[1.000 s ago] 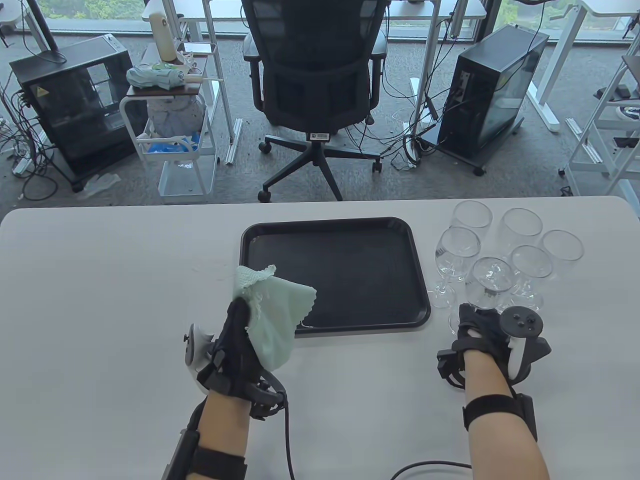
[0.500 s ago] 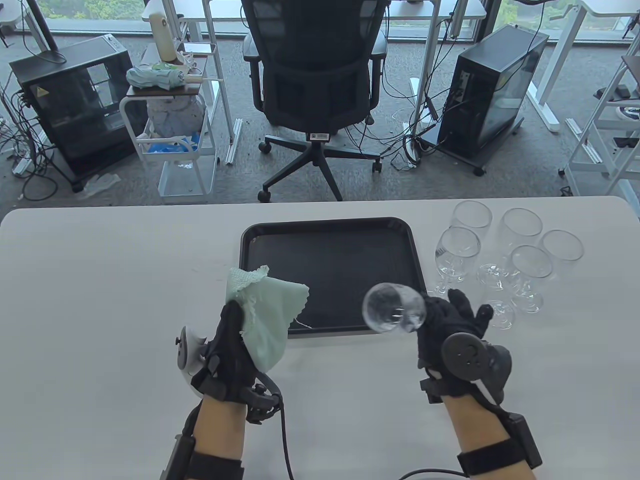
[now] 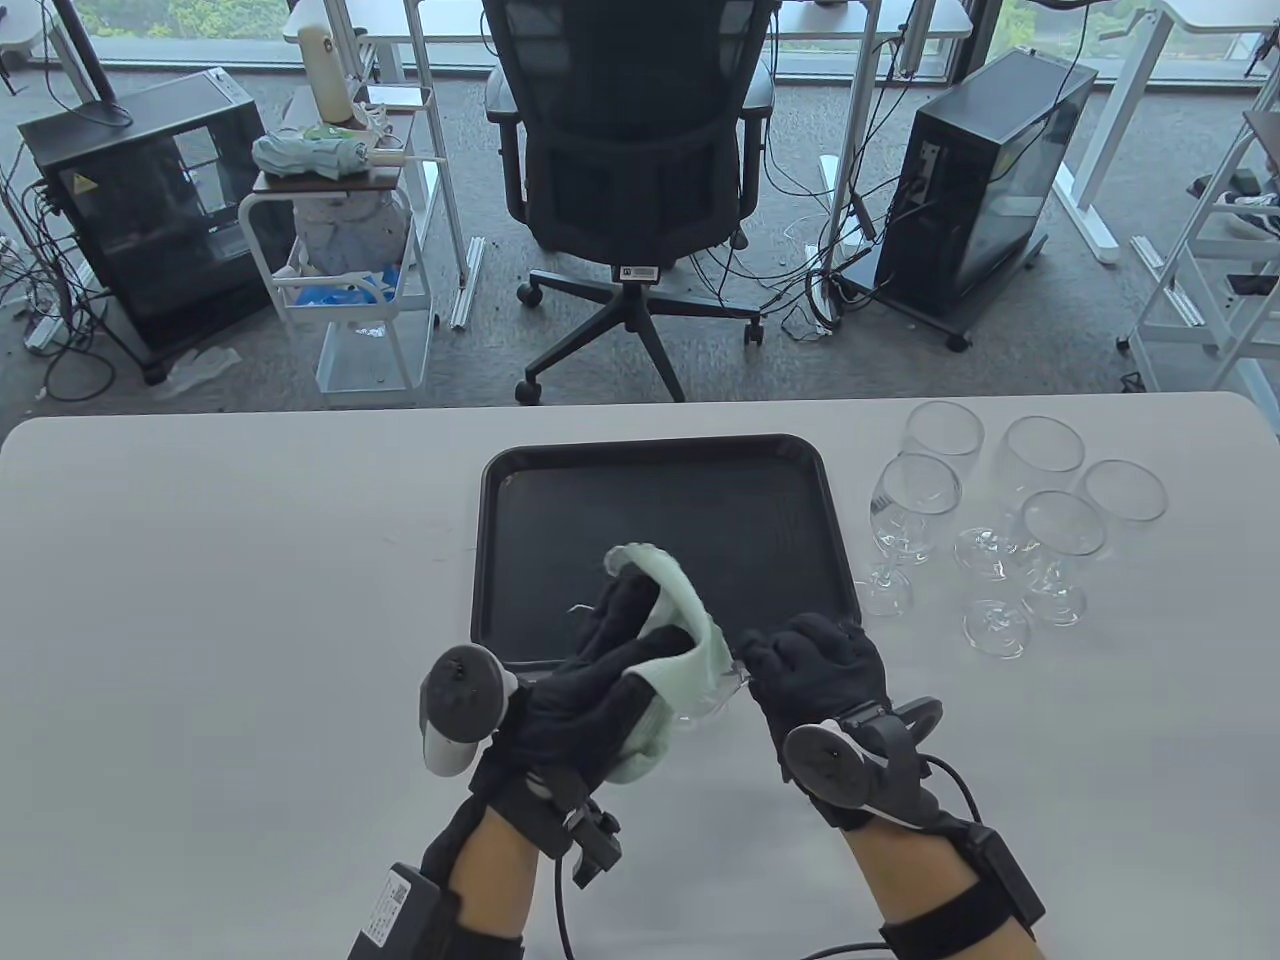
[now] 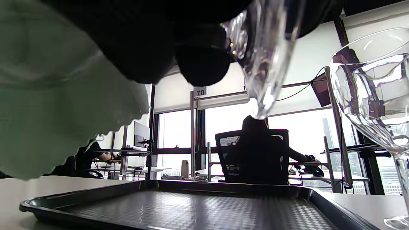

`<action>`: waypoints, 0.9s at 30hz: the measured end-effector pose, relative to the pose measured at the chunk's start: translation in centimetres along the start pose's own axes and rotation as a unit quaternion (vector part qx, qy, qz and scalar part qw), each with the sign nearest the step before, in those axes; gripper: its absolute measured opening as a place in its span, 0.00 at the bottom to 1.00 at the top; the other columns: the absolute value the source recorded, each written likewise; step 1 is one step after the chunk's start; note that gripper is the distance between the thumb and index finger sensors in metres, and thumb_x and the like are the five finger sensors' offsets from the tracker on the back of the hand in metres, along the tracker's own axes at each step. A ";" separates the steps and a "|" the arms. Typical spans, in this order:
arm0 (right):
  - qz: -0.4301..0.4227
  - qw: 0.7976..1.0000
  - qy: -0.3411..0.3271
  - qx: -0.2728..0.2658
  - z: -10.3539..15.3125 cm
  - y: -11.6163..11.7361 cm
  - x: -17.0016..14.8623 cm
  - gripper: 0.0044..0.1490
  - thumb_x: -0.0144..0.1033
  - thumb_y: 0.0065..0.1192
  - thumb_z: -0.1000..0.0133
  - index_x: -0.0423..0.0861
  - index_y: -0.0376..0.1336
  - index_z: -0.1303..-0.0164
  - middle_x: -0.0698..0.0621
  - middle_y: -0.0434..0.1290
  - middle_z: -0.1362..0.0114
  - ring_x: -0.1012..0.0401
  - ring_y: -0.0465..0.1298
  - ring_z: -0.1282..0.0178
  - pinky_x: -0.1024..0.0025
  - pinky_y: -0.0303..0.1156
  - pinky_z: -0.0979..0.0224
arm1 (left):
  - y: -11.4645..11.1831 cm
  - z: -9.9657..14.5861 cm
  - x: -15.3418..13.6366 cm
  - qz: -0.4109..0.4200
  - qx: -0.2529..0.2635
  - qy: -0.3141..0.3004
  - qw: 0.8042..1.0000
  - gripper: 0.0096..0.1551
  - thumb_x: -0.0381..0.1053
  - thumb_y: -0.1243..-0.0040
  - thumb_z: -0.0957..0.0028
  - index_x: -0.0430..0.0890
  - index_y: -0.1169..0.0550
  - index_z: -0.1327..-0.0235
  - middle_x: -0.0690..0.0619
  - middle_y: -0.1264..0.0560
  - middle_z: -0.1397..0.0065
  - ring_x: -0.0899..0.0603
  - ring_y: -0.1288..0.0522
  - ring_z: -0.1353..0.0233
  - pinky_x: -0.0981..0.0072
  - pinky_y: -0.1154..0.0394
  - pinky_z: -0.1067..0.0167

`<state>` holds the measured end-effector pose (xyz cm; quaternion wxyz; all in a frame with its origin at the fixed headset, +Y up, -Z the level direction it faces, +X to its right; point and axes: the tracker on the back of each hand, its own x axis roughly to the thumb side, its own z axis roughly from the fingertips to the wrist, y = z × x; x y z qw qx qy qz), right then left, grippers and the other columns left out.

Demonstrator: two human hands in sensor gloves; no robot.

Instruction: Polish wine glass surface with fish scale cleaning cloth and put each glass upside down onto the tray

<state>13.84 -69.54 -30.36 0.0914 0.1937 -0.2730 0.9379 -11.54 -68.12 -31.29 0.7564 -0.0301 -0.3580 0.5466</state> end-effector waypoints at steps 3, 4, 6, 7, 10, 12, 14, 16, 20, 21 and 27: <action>0.008 1.000 -0.013 -0.010 0.2 -0.3 0.1 0.29 0.43 0.78 0.48 0.58 0.69 0.36 0.51 0.78 0.37 0.51 0.71 0.28 0.51 0.72 0.35 | -0.2 0.7 -1.3 -0.036 0.038 0.023 0.998 0.33 0.69 0.49 0.39 0.58 0.30 0.23 0.57 0.60 0.10 0.38 0.68 0.13 0.22 0.65 0.26; 0.005 1.000 -0.013 -0.013 0.2 -0.4 0.0 0.29 0.44 0.78 0.48 0.58 0.69 0.36 0.52 0.78 0.37 0.52 0.72 0.29 0.53 0.74 0.38 | -0.2 0.9 -1.7 -0.034 0.063 0.022 0.997 0.33 0.69 0.46 0.40 0.58 0.31 0.23 0.56 0.59 0.10 0.37 0.63 0.12 0.20 0.59 0.25; -0.020 1.000 -0.012 -0.018 0.3 -0.5 0.3 0.29 0.43 0.80 0.49 0.57 0.70 0.37 0.52 0.79 0.38 0.51 0.72 0.30 0.54 0.75 0.40 | -0.6 1.2 -2.7 -0.015 0.100 0.010 0.995 0.38 0.70 0.41 0.43 0.60 0.38 0.21 0.55 0.57 0.11 0.36 0.56 0.13 0.22 0.47 0.25; -0.004 1.000 -0.018 -0.024 0.4 -0.7 0.5 0.30 0.44 0.81 0.49 0.58 0.70 0.37 0.52 0.79 0.38 0.52 0.73 0.31 0.54 0.77 0.42 | -0.7 1.2 -2.9 -0.010 0.107 0.007 0.994 0.41 0.70 0.39 0.45 0.60 0.40 0.21 0.53 0.57 0.12 0.35 0.53 0.14 0.23 0.42 0.27; -0.014 0.999 -0.021 -0.034 0.4 -1.4 0.9 0.30 0.45 0.82 0.50 0.58 0.70 0.37 0.52 0.80 0.39 0.51 0.74 0.32 0.55 0.78 0.43 | -1.0 1.7 -2.6 -0.050 0.195 -0.023 0.979 0.43 0.71 0.36 0.48 0.58 0.39 0.25 0.51 0.50 0.14 0.36 0.41 0.19 0.30 0.29 0.34; -0.022 0.998 -0.029 -0.045 0.7 -1.9 1.0 0.32 0.50 0.81 0.50 0.58 0.69 0.36 0.52 0.79 0.36 0.51 0.73 0.31 0.52 0.78 0.41 | -1.2 2.0 -2.4 -0.055 0.227 -0.023 0.972 0.36 0.71 0.37 0.48 0.56 0.33 0.31 0.50 0.41 0.18 0.36 0.35 0.23 0.32 0.25 0.40; -0.054 0.997 -0.032 -0.053 0.8 -2.5 0.7 0.34 0.55 0.77 0.48 0.59 0.66 0.32 0.51 0.75 0.30 0.50 0.71 0.26 0.52 0.77 0.37 | -0.9 2.2 -2.1 -0.033 0.249 -0.020 0.968 0.34 0.69 0.36 0.48 0.55 0.31 0.33 0.50 0.38 0.20 0.35 0.34 0.24 0.30 0.25 0.41; -0.102 0.992 -0.040 -0.066 1.1 -2.7 -0.1 0.45 0.61 0.73 0.48 0.60 0.56 0.23 0.48 0.62 0.18 0.47 0.58 0.18 0.50 0.71 0.28 | -0.2 2.4 -2.0 -0.015 0.256 -0.017 0.967 0.34 0.69 0.35 0.47 0.55 0.30 0.33 0.50 0.37 0.21 0.35 0.33 0.25 0.30 0.25 0.42; -0.270 0.961 0.022 -0.053 1.1 -1.5 -3.5 0.63 0.67 0.70 0.49 0.60 0.34 0.19 0.41 0.40 0.13 0.38 0.51 0.16 0.39 0.67 0.26 | 0.7 2.6 -2.3 0.057 0.255 -0.008 0.965 0.34 0.68 0.35 0.47 0.55 0.29 0.33 0.50 0.36 0.21 0.35 0.33 0.25 0.30 0.24 0.42; -0.332 0.942 0.022 -0.037 1.1 -1.1 -4.0 0.63 0.65 0.72 0.49 0.63 0.34 0.19 0.42 0.41 0.13 0.38 0.56 0.17 0.40 0.70 0.27 | 0.8 2.6 -2.3 0.058 0.240 -0.010 0.969 0.33 0.68 0.34 0.46 0.55 0.29 0.32 0.50 0.36 0.21 0.34 0.34 0.24 0.30 0.25 0.41; -0.507 0.859 0.060 -0.029 0.7 0.5 -5.5 0.47 0.55 0.77 0.48 0.58 0.55 0.22 0.43 0.64 0.22 0.40 0.72 0.32 0.54 0.83 0.44 | 0.9 2.7 -2.8 0.087 0.229 -0.011 0.969 0.34 0.68 0.35 0.46 0.54 0.29 0.32 0.50 0.36 0.20 0.34 0.33 0.24 0.30 0.26 0.41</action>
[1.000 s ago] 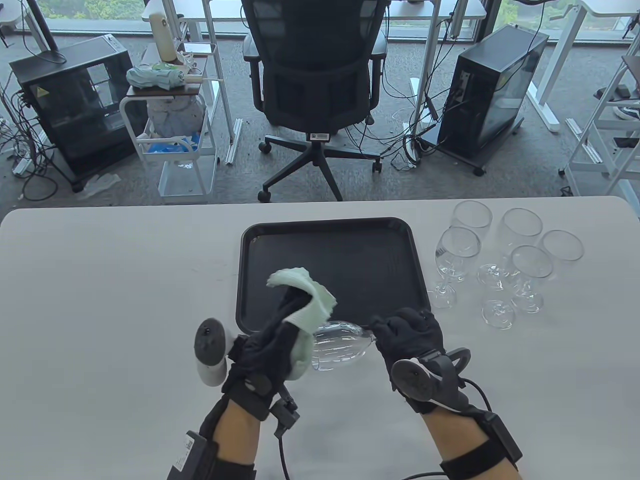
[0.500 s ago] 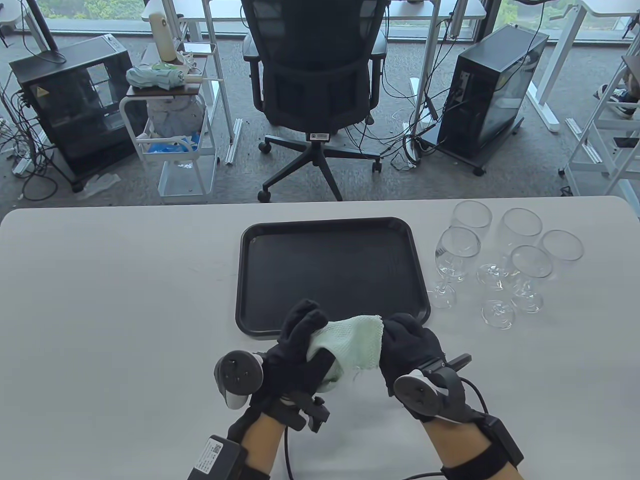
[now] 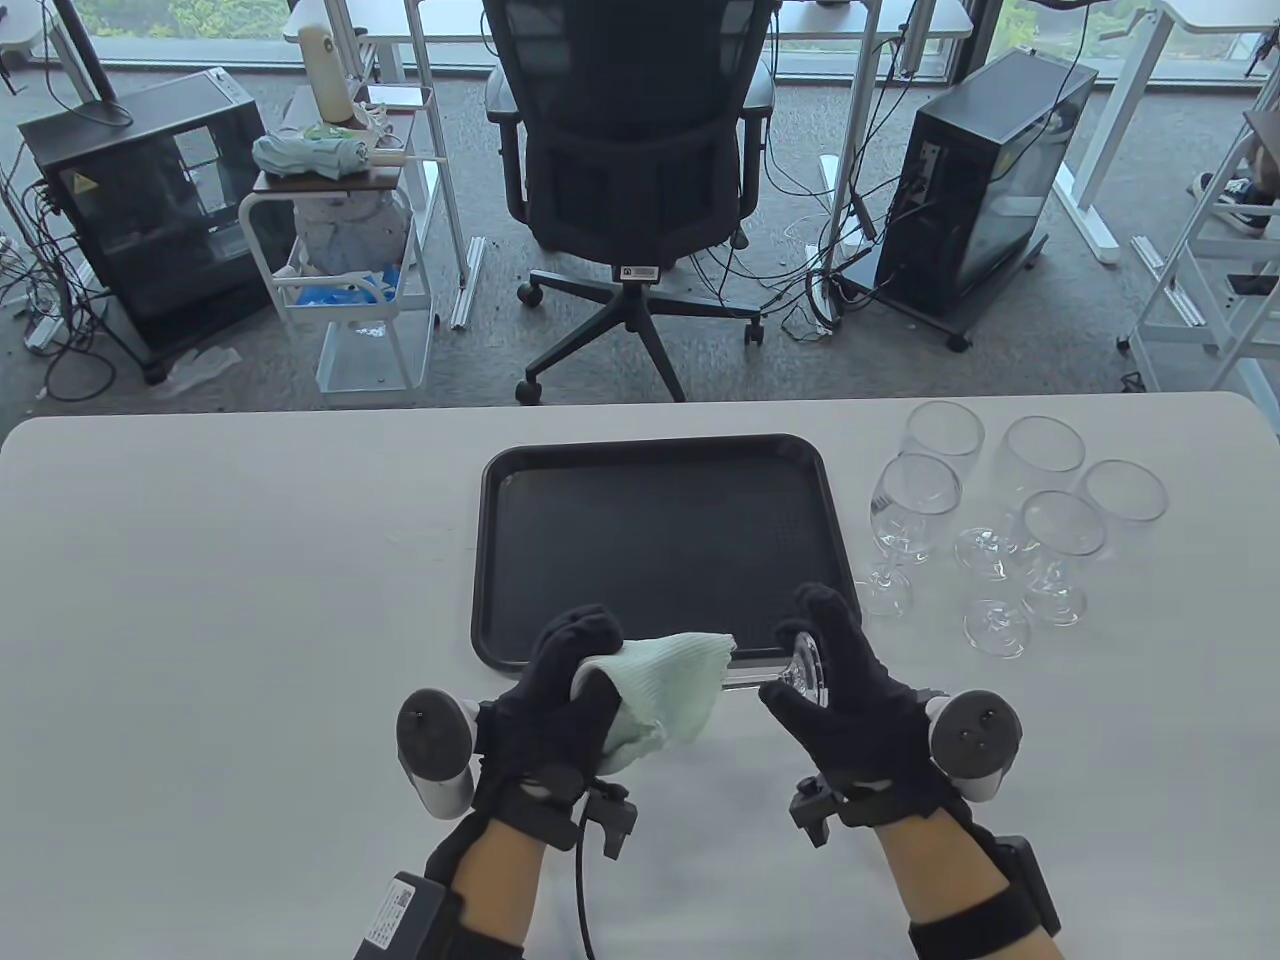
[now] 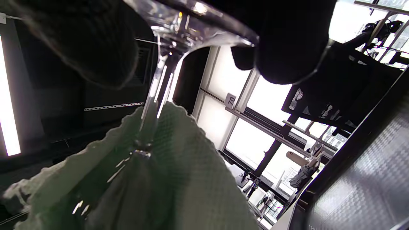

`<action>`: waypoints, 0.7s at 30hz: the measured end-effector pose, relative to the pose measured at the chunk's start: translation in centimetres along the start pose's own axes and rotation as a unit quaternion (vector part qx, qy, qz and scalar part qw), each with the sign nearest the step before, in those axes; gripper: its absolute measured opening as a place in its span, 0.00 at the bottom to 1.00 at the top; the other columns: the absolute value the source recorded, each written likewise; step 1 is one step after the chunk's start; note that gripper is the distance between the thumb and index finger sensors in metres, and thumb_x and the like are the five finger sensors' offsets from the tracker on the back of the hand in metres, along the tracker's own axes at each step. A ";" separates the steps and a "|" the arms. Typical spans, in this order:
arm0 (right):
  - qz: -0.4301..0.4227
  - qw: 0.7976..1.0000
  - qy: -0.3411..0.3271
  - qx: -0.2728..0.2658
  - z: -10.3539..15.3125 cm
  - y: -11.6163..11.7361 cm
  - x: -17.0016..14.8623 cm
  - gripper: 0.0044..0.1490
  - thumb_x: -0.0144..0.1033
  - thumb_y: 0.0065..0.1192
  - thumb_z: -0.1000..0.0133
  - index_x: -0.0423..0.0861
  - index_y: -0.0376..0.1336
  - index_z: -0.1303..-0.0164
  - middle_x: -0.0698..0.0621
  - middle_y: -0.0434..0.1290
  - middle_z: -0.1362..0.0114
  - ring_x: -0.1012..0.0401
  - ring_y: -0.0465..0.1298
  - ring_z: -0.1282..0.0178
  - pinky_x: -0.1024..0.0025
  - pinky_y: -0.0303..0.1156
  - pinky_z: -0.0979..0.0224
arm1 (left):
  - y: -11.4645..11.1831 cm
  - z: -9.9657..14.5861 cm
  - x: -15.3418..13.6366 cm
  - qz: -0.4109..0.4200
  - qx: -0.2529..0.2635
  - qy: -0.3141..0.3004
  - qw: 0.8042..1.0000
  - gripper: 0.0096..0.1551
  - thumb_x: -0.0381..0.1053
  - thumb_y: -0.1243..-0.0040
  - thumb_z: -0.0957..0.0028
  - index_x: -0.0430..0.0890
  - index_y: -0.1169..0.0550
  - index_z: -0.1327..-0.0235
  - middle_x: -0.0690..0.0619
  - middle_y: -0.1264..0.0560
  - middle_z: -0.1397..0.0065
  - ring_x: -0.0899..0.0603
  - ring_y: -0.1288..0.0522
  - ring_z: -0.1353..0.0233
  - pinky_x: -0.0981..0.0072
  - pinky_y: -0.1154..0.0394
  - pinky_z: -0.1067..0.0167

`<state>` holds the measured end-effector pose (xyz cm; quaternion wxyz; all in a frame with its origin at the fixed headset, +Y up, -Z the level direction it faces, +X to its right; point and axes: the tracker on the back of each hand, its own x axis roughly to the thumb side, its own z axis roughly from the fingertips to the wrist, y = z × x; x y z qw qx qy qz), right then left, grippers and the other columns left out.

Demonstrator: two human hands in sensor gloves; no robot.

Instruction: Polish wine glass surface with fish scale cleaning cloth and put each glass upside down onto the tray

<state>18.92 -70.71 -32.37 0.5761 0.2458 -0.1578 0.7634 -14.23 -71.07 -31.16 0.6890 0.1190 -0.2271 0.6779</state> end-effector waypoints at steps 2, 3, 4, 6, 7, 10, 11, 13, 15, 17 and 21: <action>-0.014 0.999 0.022 -0.020 0.1 -0.1 -0.2 0.41 0.62 0.72 0.47 0.60 0.58 0.26 0.43 0.66 0.25 0.42 0.73 0.38 0.62 0.84 0.52 | -0.7 0.2 -0.1 -0.039 0.000 -0.035 0.999 0.37 0.72 0.38 0.47 0.56 0.32 0.30 0.51 0.38 0.19 0.36 0.33 0.24 0.34 0.24 0.40; -0.032 0.999 0.037 -0.023 0.2 -0.1 -0.3 0.43 0.67 0.68 0.47 0.57 0.58 0.27 0.43 0.67 0.28 0.43 0.75 0.43 0.66 0.84 0.57 | -0.9 0.2 -0.1 -0.042 -0.005 -0.049 0.998 0.38 0.73 0.39 0.48 0.56 0.33 0.29 0.51 0.40 0.18 0.36 0.34 0.23 0.34 0.24 0.40; -0.067 0.995 0.069 -0.029 0.3 0.0 -0.4 0.44 0.70 0.63 0.45 0.54 0.58 0.26 0.41 0.68 0.30 0.43 0.75 0.47 0.68 0.83 0.59 | -1.2 0.2 0.0 -0.053 -0.013 -0.060 0.997 0.39 0.74 0.39 0.48 0.57 0.34 0.29 0.51 0.41 0.18 0.36 0.34 0.23 0.34 0.23 0.40; -0.079 0.989 0.121 -0.009 0.5 0.0 -0.3 0.45 0.69 0.60 0.44 0.51 0.57 0.25 0.39 0.67 0.30 0.41 0.74 0.48 0.65 0.82 0.60 | -1.0 0.2 0.3 -0.078 -0.001 -0.058 0.995 0.38 0.73 0.39 0.49 0.55 0.32 0.31 0.50 0.38 0.19 0.36 0.31 0.25 0.36 0.20 0.44; -0.062 0.993 0.101 0.006 0.6 0.0 -0.2 0.47 0.71 0.60 0.44 0.51 0.55 0.24 0.39 0.66 0.29 0.41 0.74 0.47 0.64 0.82 0.58 | -0.7 0.1 0.3 -0.082 -0.003 -0.055 0.995 0.37 0.73 0.39 0.48 0.55 0.31 0.31 0.50 0.36 0.20 0.35 0.29 0.27 0.36 0.19 0.46; 0.048 0.998 -0.026 0.035 0.4 0.3 0.9 0.55 0.72 0.62 0.48 0.54 0.45 0.19 0.40 0.61 0.23 0.41 0.74 0.41 0.54 0.81 0.48 | 0.2 -0.2 0.7 -0.066 -0.007 -0.037 0.997 0.36 0.72 0.39 0.46 0.54 0.30 0.31 0.50 0.35 0.21 0.34 0.29 0.27 0.34 0.19 0.47; 0.112 0.988 -0.093 0.042 0.4 0.3 1.6 0.58 0.70 0.65 0.48 0.55 0.41 0.19 0.40 0.58 0.21 0.41 0.75 0.41 0.53 0.81 0.48 | 0.4 -0.2 0.7 -0.054 -0.008 -0.025 0.998 0.36 0.72 0.39 0.46 0.54 0.30 0.31 0.49 0.35 0.21 0.34 0.29 0.27 0.34 0.19 0.48; 0.217 0.961 -0.174 0.005 0.6 0.1 2.4 0.61 0.71 0.67 0.51 0.56 0.39 0.20 0.42 0.59 0.22 0.45 0.79 0.45 0.60 0.85 0.51 | 0.5 -0.2 0.6 -0.024 -0.013 0.003 1.000 0.36 0.72 0.39 0.45 0.54 0.30 0.31 0.49 0.35 0.21 0.33 0.29 0.27 0.34 0.20 0.47; 0.192 0.965 -0.181 -0.010 0.8 0.2 2.6 0.59 0.67 0.69 0.50 0.57 0.39 0.21 0.42 0.59 0.23 0.46 0.78 0.46 0.62 0.84 0.53 | 0.2 -0.1 0.6 0.004 -0.014 0.014 1.000 0.36 0.72 0.39 0.45 0.54 0.31 0.30 0.49 0.36 0.21 0.33 0.30 0.26 0.34 0.20 0.47; 0.129 0.984 -0.121 -0.028 0.8 0.2 2.1 0.50 0.65 0.67 0.47 0.59 0.46 0.23 0.42 0.62 0.26 0.47 0.78 0.50 0.66 0.83 0.58 | -0.2 0.0 1.2 -0.023 -0.016 -0.001 1.000 0.37 0.73 0.40 0.45 0.55 0.32 0.29 0.49 0.37 0.20 0.34 0.31 0.26 0.35 0.20 0.46; 0.010 0.999 0.040 0.019 0.8 -0.2 1.3 0.47 0.68 0.59 0.44 0.54 0.49 0.22 0.37 0.64 0.29 0.45 0.77 0.56 0.65 0.80 0.64 | -1.0 0.2 1.7 -0.082 -0.005 -0.065 0.995 0.40 0.76 0.40 0.48 0.58 0.34 0.28 0.51 0.39 0.18 0.35 0.31 0.25 0.38 0.19 0.46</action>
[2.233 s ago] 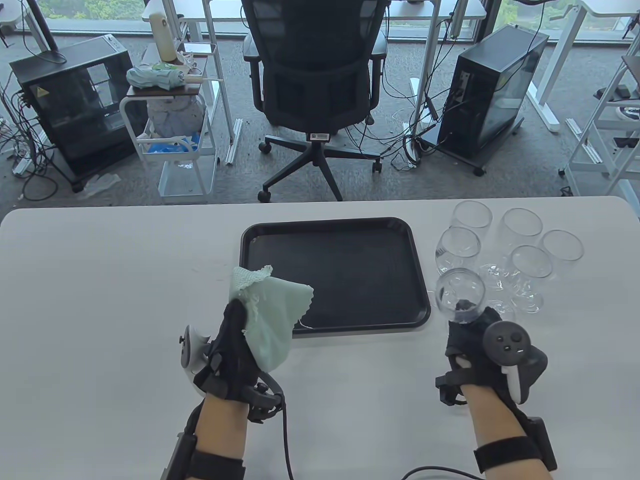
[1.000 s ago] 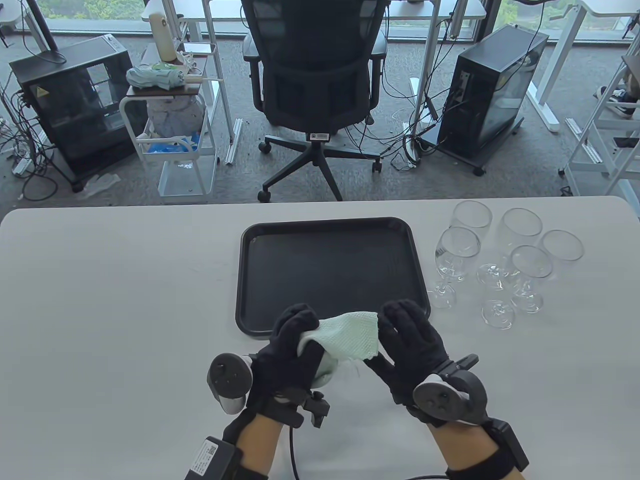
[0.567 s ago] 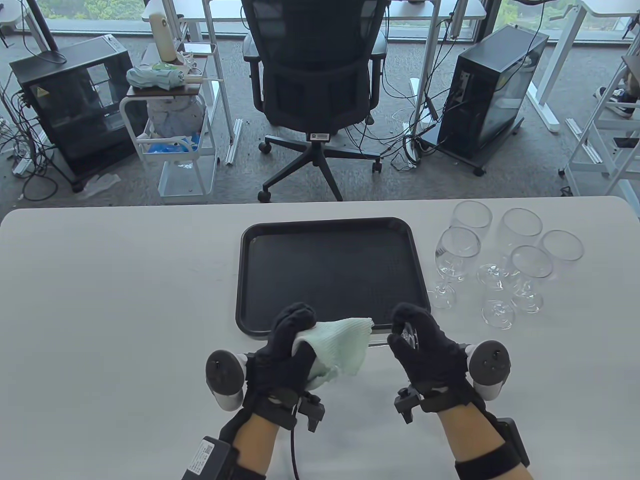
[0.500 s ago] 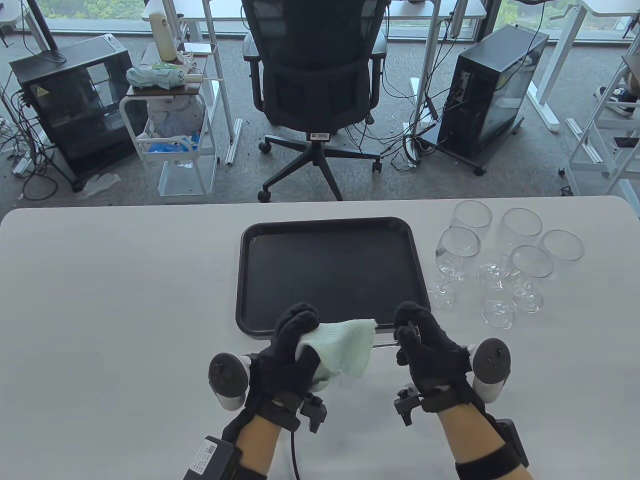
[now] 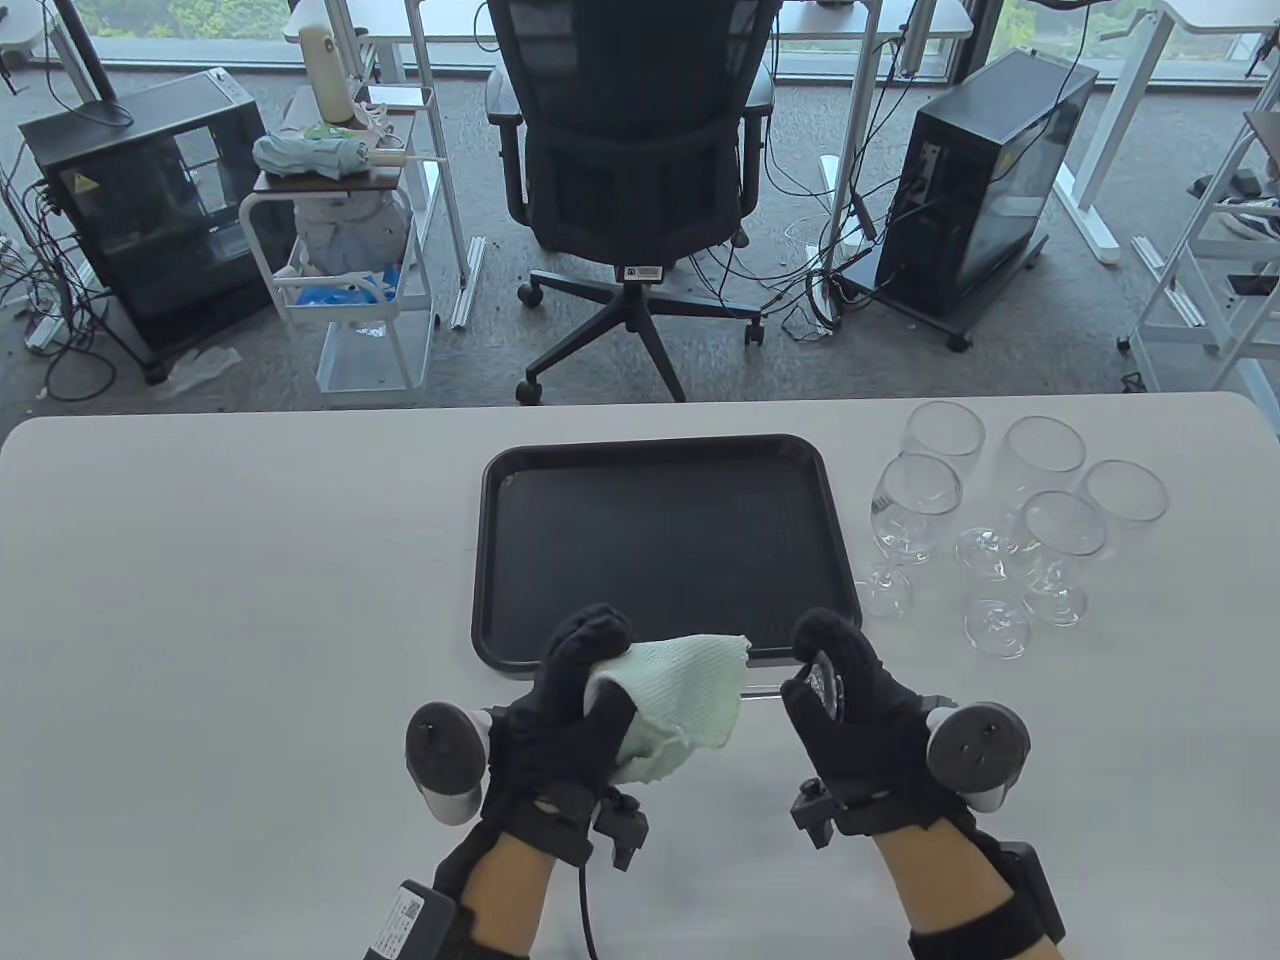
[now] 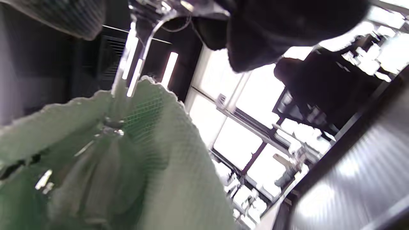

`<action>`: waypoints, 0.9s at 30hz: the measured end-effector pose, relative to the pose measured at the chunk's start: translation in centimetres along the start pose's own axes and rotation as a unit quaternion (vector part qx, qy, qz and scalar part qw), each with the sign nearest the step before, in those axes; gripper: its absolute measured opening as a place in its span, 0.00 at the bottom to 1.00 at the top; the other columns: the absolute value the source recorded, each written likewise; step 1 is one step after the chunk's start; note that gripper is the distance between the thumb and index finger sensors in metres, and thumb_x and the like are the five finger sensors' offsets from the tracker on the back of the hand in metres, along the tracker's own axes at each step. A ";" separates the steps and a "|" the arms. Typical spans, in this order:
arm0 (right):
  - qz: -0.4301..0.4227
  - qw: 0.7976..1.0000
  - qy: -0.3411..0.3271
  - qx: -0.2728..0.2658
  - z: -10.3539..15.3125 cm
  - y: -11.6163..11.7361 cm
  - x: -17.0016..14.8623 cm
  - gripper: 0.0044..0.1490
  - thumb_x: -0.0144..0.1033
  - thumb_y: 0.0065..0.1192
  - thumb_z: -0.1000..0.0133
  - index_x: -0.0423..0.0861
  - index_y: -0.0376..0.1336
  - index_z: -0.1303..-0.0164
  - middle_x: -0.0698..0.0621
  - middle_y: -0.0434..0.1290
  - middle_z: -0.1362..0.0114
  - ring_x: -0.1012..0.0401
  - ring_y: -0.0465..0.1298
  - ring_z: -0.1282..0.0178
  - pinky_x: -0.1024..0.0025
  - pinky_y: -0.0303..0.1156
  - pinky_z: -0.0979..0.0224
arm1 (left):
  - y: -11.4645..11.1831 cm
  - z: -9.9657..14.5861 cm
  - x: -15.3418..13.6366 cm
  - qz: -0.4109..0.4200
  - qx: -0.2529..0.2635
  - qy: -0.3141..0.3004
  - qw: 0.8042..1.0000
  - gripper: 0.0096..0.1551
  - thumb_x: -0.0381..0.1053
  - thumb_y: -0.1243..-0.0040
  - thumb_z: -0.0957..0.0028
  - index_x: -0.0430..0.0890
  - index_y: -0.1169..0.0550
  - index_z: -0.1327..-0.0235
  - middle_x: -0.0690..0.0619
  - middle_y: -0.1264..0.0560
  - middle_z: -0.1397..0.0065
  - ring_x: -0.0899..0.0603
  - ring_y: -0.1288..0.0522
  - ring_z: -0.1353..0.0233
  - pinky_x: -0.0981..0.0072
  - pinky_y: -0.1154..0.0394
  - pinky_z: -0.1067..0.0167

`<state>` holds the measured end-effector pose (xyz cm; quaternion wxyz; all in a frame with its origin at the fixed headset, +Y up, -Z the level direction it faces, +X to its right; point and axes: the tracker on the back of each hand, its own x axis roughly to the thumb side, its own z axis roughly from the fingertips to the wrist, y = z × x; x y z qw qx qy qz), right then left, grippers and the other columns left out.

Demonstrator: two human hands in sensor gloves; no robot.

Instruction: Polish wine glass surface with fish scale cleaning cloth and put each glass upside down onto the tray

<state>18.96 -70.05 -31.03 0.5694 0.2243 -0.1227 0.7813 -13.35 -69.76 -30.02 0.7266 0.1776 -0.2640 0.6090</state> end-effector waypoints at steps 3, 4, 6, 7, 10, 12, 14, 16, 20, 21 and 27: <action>0.094 0.990 -0.098 -0.027 0.1 -0.1 0.6 0.55 0.71 0.61 0.47 0.51 0.45 0.20 0.38 0.64 0.26 0.45 0.79 0.55 0.63 0.83 0.63 | 0.3 -0.1 -0.3 0.016 -0.005 0.005 1.000 0.38 0.74 0.40 0.48 0.57 0.33 0.29 0.50 0.37 0.20 0.34 0.30 0.26 0.37 0.19 0.48; 0.117 0.983 -0.139 -0.025 0.1 -0.1 0.9 0.57 0.70 0.64 0.48 0.51 0.44 0.20 0.38 0.62 0.25 0.45 0.79 0.54 0.63 0.83 0.62 | 0.6 -0.1 -0.4 0.026 -0.002 0.011 1.000 0.38 0.74 0.40 0.47 0.57 0.33 0.29 0.50 0.37 0.20 0.34 0.30 0.26 0.37 0.18 0.48; 0.170 0.963 -0.206 -0.024 0.3 0.0 1.6 0.60 0.66 0.69 0.49 0.53 0.39 0.21 0.39 0.58 0.22 0.45 0.78 0.50 0.62 0.83 0.58 | 0.8 -0.2 -0.8 0.059 -0.001 0.039 0.997 0.37 0.74 0.40 0.46 0.56 0.32 0.29 0.49 0.36 0.20 0.33 0.29 0.27 0.37 0.18 0.49; 0.200 0.951 -0.234 -0.033 0.4 0.1 1.9 0.61 0.66 0.70 0.50 0.54 0.38 0.21 0.40 0.57 0.22 0.46 0.78 0.49 0.62 0.84 0.56 | 0.9 -0.1 -1.1 0.079 -0.013 0.065 0.995 0.37 0.74 0.41 0.45 0.56 0.33 0.29 0.49 0.37 0.20 0.33 0.30 0.27 0.37 0.18 0.49; 0.185 0.956 -0.222 -0.045 0.5 0.0 1.9 0.57 0.63 0.70 0.49 0.55 0.41 0.22 0.39 0.59 0.25 0.47 0.79 0.51 0.64 0.84 0.58 | 0.6 -0.1 -0.9 0.084 -0.016 0.066 0.994 0.38 0.74 0.41 0.45 0.56 0.33 0.28 0.49 0.38 0.19 0.33 0.31 0.26 0.37 0.19 0.48; 0.140 0.974 -0.173 -0.042 0.3 -0.2 1.5 0.51 0.64 0.67 0.47 0.57 0.44 0.23 0.39 0.61 0.27 0.48 0.78 0.54 0.67 0.83 0.62 | 0.2 0.0 -0.6 0.065 -0.014 0.054 0.996 0.39 0.76 0.42 0.46 0.57 0.34 0.27 0.50 0.38 0.19 0.34 0.30 0.26 0.39 0.19 0.48; 0.099 0.990 -0.091 -0.037 0.0 -0.4 0.8 0.49 0.70 0.57 0.45 0.54 0.47 0.22 0.38 0.65 0.30 0.51 0.80 0.59 0.70 0.82 0.68 | -0.2 0.0 -0.3 0.039 -0.015 0.012 0.999 0.39 0.75 0.41 0.47 0.58 0.35 0.27 0.50 0.40 0.18 0.35 0.33 0.24 0.37 0.21 0.44; 0.030 0.999 0.012 0.014 0.0 -0.1 -0.1 0.49 0.69 0.56 0.43 0.51 0.48 0.21 0.36 0.65 0.30 0.49 0.79 0.60 0.67 0.81 0.68 | 0.0 0.1 -0.3 0.001 -0.006 0.003 1.000 0.39 0.75 0.41 0.47 0.58 0.34 0.28 0.51 0.39 0.19 0.36 0.32 0.24 0.37 0.20 0.44; 0.137 0.985 -0.102 0.010 -0.1 0.0 0.7 0.59 0.68 0.65 0.47 0.50 0.41 0.19 0.37 0.61 0.24 0.46 0.79 0.55 0.63 0.82 0.63 | 0.7 0.0 -1.3 0.026 -0.006 0.039 0.999 0.37 0.74 0.42 0.46 0.57 0.32 0.29 0.50 0.36 0.20 0.35 0.31 0.26 0.37 0.19 0.46; 0.175 0.974 -0.145 0.015 0.0 0.1 1.1 0.60 0.66 0.67 0.47 0.51 0.38 0.20 0.38 0.58 0.23 0.46 0.79 0.53 0.62 0.82 0.60 | 0.7 0.0 -1.6 0.046 -0.006 0.051 0.998 0.37 0.74 0.42 0.45 0.57 0.32 0.29 0.50 0.36 0.20 0.35 0.30 0.26 0.37 0.19 0.47; 0.179 0.968 -0.174 -0.016 0.1 0.4 1.3 0.56 0.62 0.71 0.48 0.56 0.41 0.21 0.40 0.59 0.24 0.48 0.78 0.52 0.65 0.83 0.59 | 0.9 -0.1 -2.1 0.090 -0.022 0.098 0.991 0.37 0.74 0.43 0.44 0.56 0.33 0.27 0.49 0.38 0.19 0.34 0.31 0.26 0.37 0.20 0.46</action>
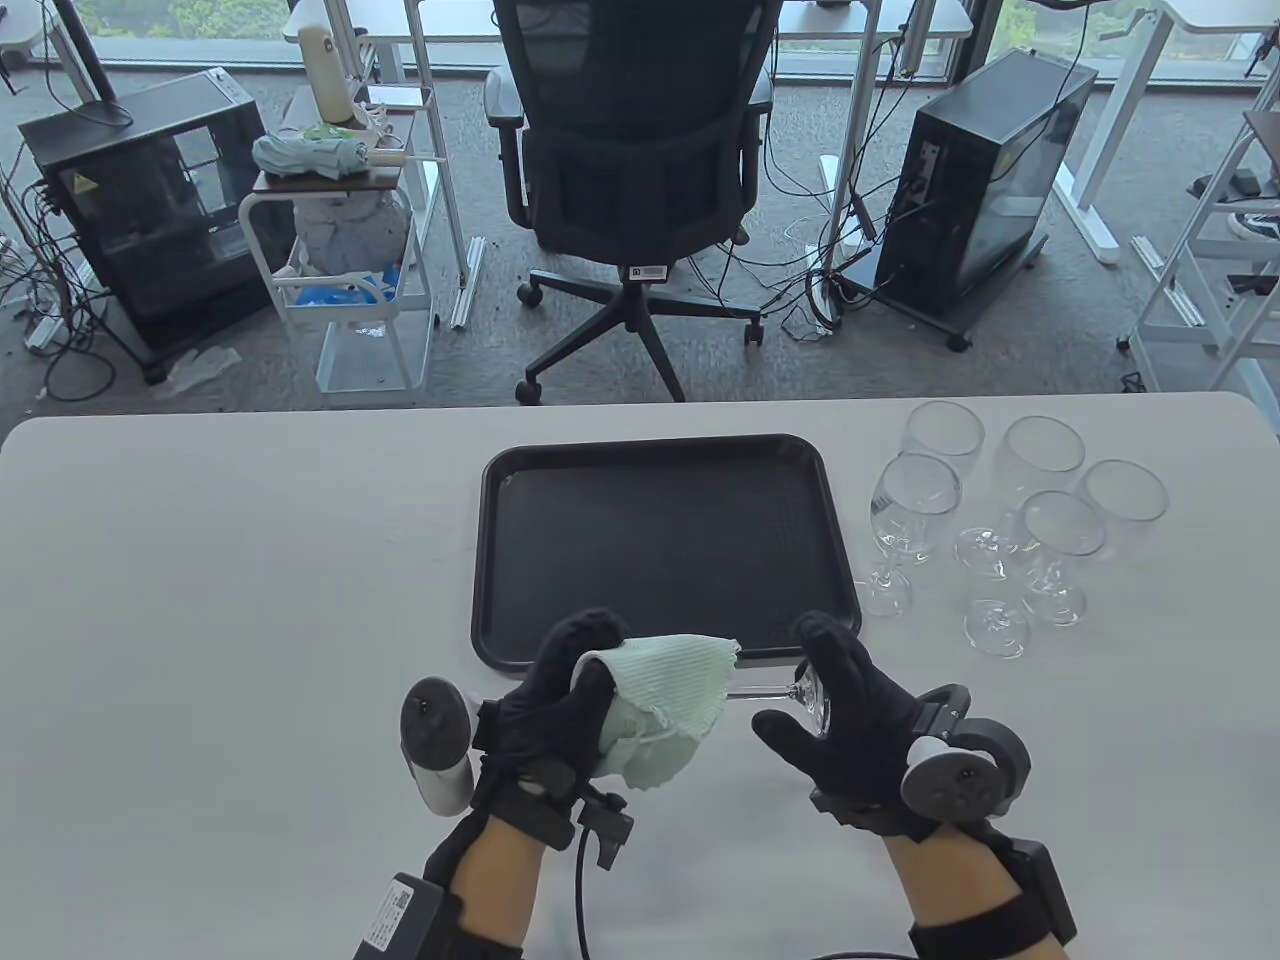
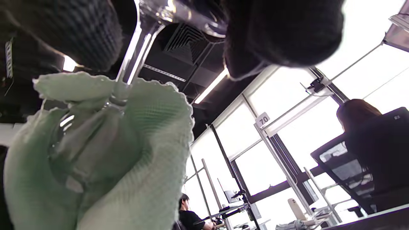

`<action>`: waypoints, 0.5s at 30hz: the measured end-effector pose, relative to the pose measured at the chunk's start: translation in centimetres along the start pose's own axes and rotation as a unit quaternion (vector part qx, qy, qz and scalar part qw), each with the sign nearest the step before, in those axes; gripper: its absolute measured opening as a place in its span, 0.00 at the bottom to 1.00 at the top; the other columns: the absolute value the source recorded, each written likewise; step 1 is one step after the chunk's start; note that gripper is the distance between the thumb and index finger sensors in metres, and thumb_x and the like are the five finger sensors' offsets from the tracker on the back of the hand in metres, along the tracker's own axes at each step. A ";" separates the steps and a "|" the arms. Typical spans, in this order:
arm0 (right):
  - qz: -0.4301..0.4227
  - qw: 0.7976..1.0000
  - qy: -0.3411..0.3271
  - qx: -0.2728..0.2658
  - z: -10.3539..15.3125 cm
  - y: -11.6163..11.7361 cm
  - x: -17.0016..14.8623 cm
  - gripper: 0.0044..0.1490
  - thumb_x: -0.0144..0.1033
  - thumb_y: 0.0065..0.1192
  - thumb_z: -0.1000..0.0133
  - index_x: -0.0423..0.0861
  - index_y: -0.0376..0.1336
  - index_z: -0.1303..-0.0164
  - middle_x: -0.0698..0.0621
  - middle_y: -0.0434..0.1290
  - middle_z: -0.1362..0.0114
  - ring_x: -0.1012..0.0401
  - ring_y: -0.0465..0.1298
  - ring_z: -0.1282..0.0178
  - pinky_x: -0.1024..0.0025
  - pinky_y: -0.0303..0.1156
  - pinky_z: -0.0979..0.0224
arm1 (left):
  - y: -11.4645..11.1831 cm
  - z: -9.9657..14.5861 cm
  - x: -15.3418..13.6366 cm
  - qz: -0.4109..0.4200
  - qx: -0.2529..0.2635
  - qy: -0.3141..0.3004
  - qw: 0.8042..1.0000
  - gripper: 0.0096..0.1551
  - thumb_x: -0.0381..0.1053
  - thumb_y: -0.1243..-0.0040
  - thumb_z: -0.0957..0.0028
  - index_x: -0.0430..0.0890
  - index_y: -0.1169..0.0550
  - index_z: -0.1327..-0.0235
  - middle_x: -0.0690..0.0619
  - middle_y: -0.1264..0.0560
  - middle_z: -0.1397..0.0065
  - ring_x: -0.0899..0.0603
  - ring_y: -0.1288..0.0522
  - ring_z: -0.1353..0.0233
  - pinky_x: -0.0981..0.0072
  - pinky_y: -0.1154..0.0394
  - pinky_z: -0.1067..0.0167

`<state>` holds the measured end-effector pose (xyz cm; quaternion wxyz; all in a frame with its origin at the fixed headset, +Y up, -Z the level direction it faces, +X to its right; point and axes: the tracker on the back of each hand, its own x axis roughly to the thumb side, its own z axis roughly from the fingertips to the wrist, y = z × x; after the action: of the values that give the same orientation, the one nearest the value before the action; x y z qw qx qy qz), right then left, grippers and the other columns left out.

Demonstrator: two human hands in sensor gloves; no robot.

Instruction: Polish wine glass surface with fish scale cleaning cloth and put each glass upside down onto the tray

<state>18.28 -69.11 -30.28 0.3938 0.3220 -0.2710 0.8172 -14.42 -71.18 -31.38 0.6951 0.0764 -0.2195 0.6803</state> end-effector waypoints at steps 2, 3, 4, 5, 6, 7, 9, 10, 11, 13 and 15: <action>-0.035 0.998 0.051 -0.002 0.0 -0.1 -0.3 0.50 0.70 0.60 0.46 0.55 0.46 0.22 0.39 0.63 0.28 0.51 0.79 0.58 0.69 0.82 0.66 | -0.1 0.0 0.3 -0.011 0.001 -0.025 1.000 0.38 0.75 0.43 0.44 0.58 0.34 0.27 0.50 0.39 0.18 0.34 0.31 0.25 0.38 0.20 0.46; -0.064 0.993 0.099 0.004 0.0 -0.1 -0.4 0.50 0.72 0.55 0.44 0.52 0.47 0.21 0.38 0.65 0.30 0.51 0.80 0.60 0.70 0.82 0.68 | -0.3 0.0 0.6 -0.023 0.000 -0.050 0.999 0.38 0.75 0.43 0.45 0.58 0.34 0.27 0.50 0.40 0.17 0.35 0.33 0.24 0.38 0.20 0.45; -0.097 0.984 0.150 0.022 0.2 -0.1 -0.5 0.51 0.73 0.53 0.44 0.51 0.47 0.20 0.37 0.65 0.30 0.51 0.79 0.60 0.69 0.81 0.68 | -0.4 0.0 0.8 -0.037 0.003 -0.062 0.997 0.38 0.75 0.42 0.45 0.59 0.34 0.27 0.50 0.40 0.18 0.35 0.33 0.24 0.38 0.21 0.45; -0.143 0.970 0.189 0.045 0.4 0.1 -0.3 0.50 0.71 0.55 0.43 0.51 0.46 0.20 0.36 0.63 0.29 0.48 0.78 0.58 0.66 0.80 0.66 | -0.3 0.1 1.0 -0.055 0.012 -0.074 0.996 0.37 0.75 0.42 0.46 0.59 0.33 0.28 0.51 0.39 0.18 0.35 0.32 0.24 0.38 0.20 0.46; -0.144 0.972 0.182 0.047 0.4 0.1 0.0 0.51 0.69 0.57 0.43 0.51 0.45 0.19 0.35 0.62 0.27 0.46 0.78 0.57 0.64 0.80 0.64 | 0.0 0.2 1.1 -0.058 0.015 -0.073 0.996 0.37 0.75 0.42 0.46 0.59 0.32 0.28 0.51 0.38 0.18 0.36 0.31 0.25 0.39 0.19 0.46; -0.119 0.978 0.163 0.043 0.4 0.0 0.2 0.52 0.69 0.56 0.43 0.50 0.44 0.19 0.35 0.61 0.26 0.46 0.78 0.56 0.64 0.81 0.63 | 0.1 0.2 1.2 -0.050 0.011 -0.072 0.996 0.36 0.74 0.42 0.45 0.58 0.32 0.28 0.50 0.38 0.19 0.35 0.31 0.25 0.38 0.20 0.46; -0.052 0.996 0.070 0.029 0.1 -0.1 0.9 0.57 0.69 0.61 0.45 0.52 0.38 0.19 0.37 0.58 0.23 0.46 0.78 0.52 0.62 0.82 0.59 | 0.4 0.2 1.3 -0.042 0.011 -0.063 0.997 0.36 0.75 0.43 0.45 0.58 0.32 0.28 0.50 0.38 0.19 0.35 0.31 0.25 0.38 0.19 0.47; -0.022 0.999 0.035 0.025 0.0 -0.2 1.2 0.59 0.67 0.64 0.46 0.52 0.36 0.19 0.38 0.57 0.22 0.46 0.77 0.50 0.61 0.82 0.57 | 0.5 0.1 1.2 -0.031 0.015 -0.053 0.998 0.36 0.75 0.43 0.44 0.58 0.32 0.28 0.50 0.37 0.19 0.35 0.30 0.26 0.39 0.19 0.48; 0.031 0.999 -0.012 0.018 -0.1 -0.5 1.6 0.62 0.67 0.66 0.47 0.53 0.34 0.20 0.39 0.56 0.21 0.47 0.78 0.49 0.62 0.82 0.56 | 0.5 0.1 1.1 -0.009 0.007 -0.031 0.999 0.36 0.75 0.43 0.44 0.58 0.32 0.28 0.50 0.37 0.19 0.34 0.30 0.26 0.38 0.19 0.48; 0.084 0.995 -0.055 -0.006 0.0 -0.8 2.0 0.63 0.67 0.68 0.48 0.53 0.34 0.20 0.40 0.56 0.22 0.49 0.78 0.48 0.64 0.84 0.55 | 0.4 0.0 0.8 0.015 -0.011 -0.017 1.000 0.36 0.75 0.44 0.42 0.58 0.33 0.27 0.49 0.39 0.18 0.34 0.32 0.25 0.38 0.20 0.46; 0.034 0.999 -0.020 -0.015 0.1 -0.6 1.5 0.57 0.64 0.69 0.47 0.55 0.39 0.20 0.40 0.59 0.24 0.48 0.78 0.51 0.65 0.83 0.57 | 0.2 0.1 0.7 0.006 -0.009 -0.021 1.000 0.37 0.75 0.44 0.43 0.58 0.34 0.26 0.49 0.39 0.18 0.34 0.32 0.24 0.38 0.20 0.46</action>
<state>18.04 -68.14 -28.99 0.3649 0.3228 -0.3020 0.8194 -14.63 -70.56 -31.07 0.6866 0.0833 -0.2403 0.6811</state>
